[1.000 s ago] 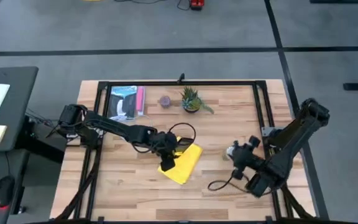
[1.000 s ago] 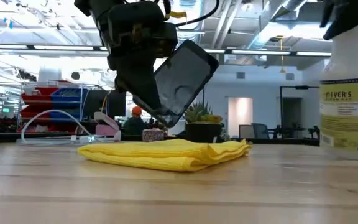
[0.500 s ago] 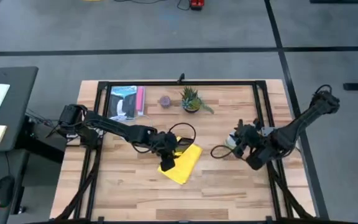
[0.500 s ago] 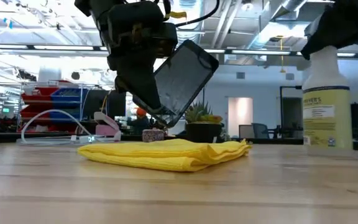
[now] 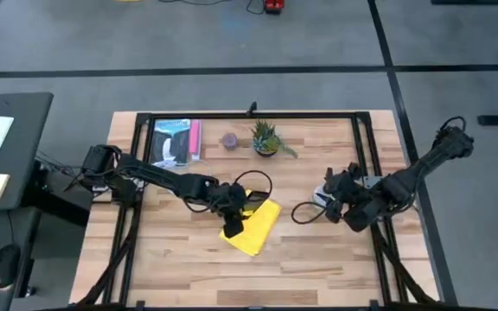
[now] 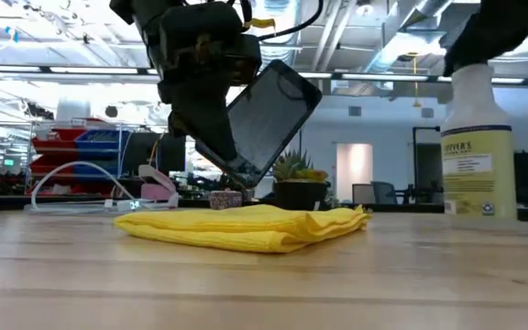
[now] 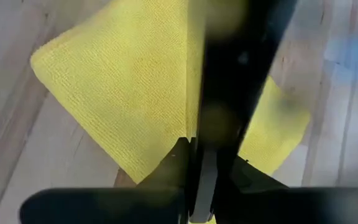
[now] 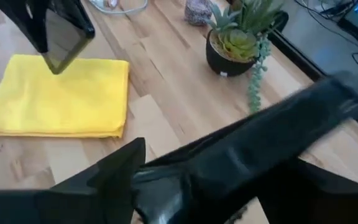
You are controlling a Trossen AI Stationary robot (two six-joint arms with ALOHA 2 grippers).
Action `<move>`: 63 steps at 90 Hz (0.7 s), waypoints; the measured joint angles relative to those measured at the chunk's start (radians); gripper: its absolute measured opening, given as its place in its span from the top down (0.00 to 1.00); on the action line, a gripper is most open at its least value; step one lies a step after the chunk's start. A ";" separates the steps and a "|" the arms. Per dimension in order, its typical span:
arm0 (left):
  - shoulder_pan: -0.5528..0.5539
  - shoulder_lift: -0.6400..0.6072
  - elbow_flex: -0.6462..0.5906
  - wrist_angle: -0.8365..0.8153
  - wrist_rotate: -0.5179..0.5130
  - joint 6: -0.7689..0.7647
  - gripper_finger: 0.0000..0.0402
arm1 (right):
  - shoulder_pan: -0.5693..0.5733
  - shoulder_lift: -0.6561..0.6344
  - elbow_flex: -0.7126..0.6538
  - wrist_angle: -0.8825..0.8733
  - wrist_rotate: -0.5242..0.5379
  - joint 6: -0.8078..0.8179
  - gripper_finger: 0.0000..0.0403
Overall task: Apply microfiber cloth
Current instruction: Spray the front of the cellphone, then wipe the front and back of the cellphone with the microfiber cloth
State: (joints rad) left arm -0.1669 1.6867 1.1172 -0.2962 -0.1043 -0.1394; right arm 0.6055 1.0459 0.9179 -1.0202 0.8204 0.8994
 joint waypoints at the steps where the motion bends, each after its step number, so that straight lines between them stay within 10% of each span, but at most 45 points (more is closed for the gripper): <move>1: 0.000 0.000 0.000 0.000 0.000 0.000 0.98 | 0.000 0.000 0.003 -0.007 -0.002 0.000 0.35; 63: 0.012 0.000 0.000 -0.109 0.051 -0.053 0.98 | -0.083 0.001 0.108 -0.288 -0.384 0.109 0.35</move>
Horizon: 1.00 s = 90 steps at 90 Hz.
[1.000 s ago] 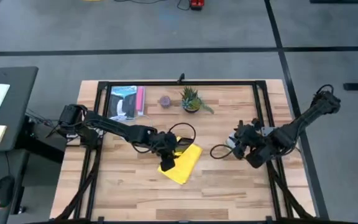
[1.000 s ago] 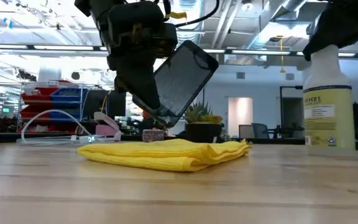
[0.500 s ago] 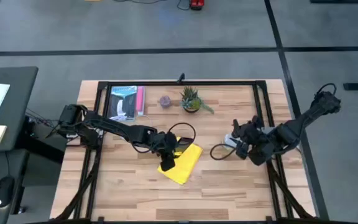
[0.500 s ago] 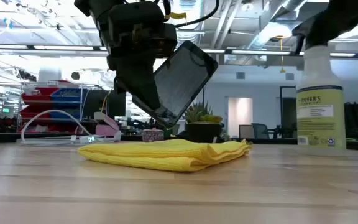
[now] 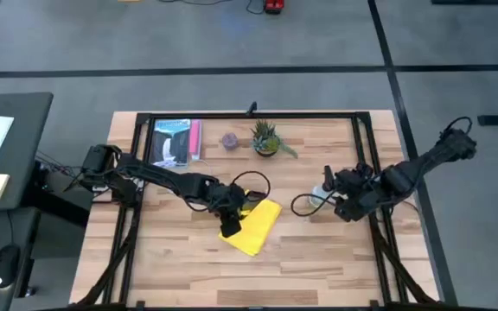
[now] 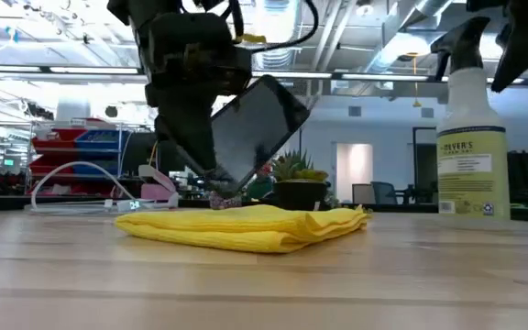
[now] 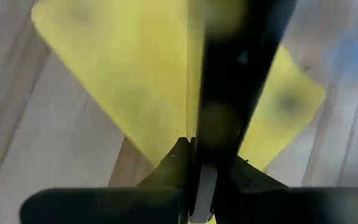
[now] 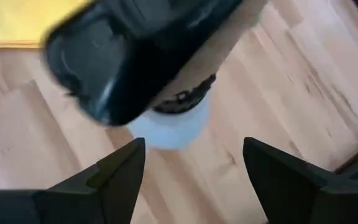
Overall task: Apply microfiber cloth
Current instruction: Wipe the front and back of the cellphone with the microfiber cloth
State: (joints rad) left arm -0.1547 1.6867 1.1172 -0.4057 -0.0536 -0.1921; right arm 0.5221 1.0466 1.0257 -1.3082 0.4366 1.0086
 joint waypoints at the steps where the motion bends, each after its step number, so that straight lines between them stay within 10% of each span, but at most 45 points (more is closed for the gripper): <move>1: 0.000 0.000 0.000 -0.003 0.000 0.000 0.98 | 0.003 0.000 0.004 0.001 -0.003 0.003 0.35; 47: 0.001 0.000 0.000 0.013 0.036 0.030 0.98 | 0.237 0.287 0.131 0.458 0.086 -0.080 0.35; 90: -0.025 0.000 0.000 -0.008 0.036 0.156 0.98 | -0.093 0.565 0.131 0.768 0.004 -0.551 0.41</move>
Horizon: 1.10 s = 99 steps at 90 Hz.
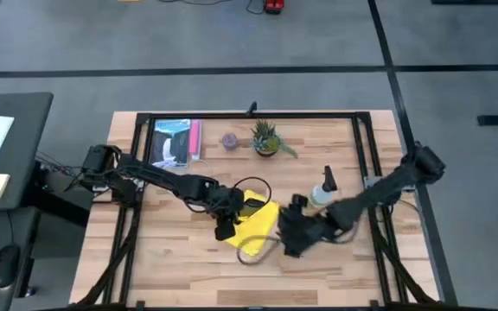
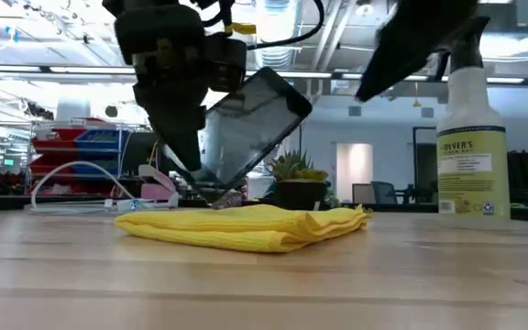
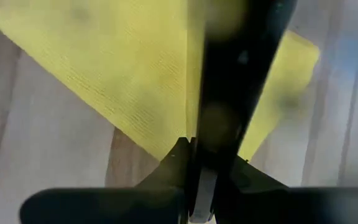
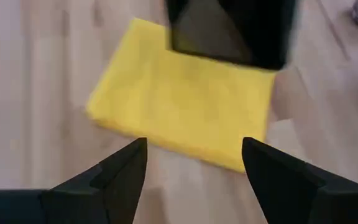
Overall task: Apply microfiber cloth
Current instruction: Wipe the front and back of the cellphone with the microfiber cloth
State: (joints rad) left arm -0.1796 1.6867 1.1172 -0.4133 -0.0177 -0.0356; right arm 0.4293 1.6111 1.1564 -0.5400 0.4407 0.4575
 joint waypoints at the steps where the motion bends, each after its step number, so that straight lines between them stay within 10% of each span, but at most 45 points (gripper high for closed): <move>1: -0.001 0.000 0.000 0.000 0.000 0.003 0.98 | -0.009 0.000 0.000 0.003 -0.004 -0.011 0.42; 34: -0.003 0.000 0.000 0.013 -0.013 0.039 0.98 | -0.186 -0.022 0.000 0.144 -0.287 -0.202 0.51; 99: -0.020 0.000 0.000 0.039 -0.020 0.088 0.98 | -0.247 0.018 0.000 0.172 -0.335 -0.258 0.58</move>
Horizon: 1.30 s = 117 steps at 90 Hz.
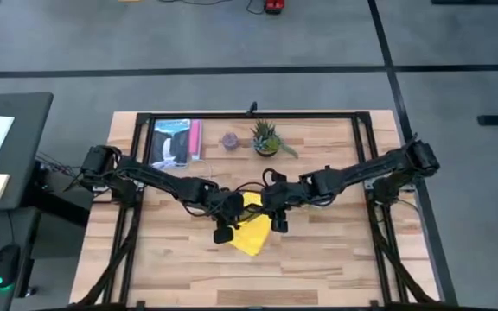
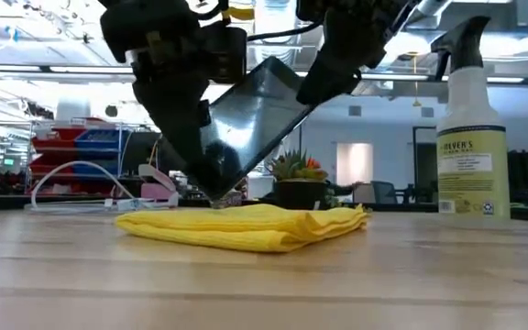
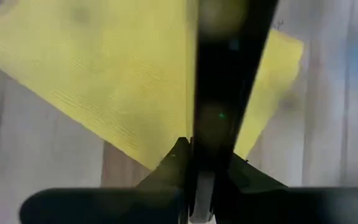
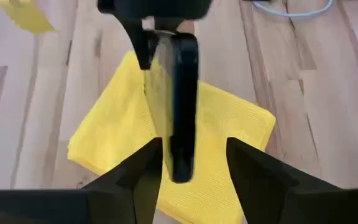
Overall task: Apply microfiber cloth
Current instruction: Wipe the front and back of the cellphone with the microfiber cloth
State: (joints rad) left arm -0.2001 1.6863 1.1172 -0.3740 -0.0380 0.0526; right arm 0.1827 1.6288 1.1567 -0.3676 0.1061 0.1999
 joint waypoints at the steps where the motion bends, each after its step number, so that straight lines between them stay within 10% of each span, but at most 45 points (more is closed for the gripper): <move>1: 0.000 0.000 0.000 0.000 0.000 0.000 0.98 | 0.000 0.002 0.000 0.001 -0.003 0.000 0.58; 37: 0.000 0.000 0.000 -0.005 -0.013 0.012 0.98 | -0.001 0.020 0.000 -0.016 -0.044 -0.014 0.94; 117: 0.000 0.000 0.000 -0.075 -0.052 -0.036 0.71 | 0.070 0.028 0.067 -0.256 0.023 -0.023 0.94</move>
State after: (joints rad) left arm -0.2001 1.6867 1.1168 -0.4488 -0.0898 0.0162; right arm 0.2530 1.6564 1.2240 -0.6233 0.1287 0.1772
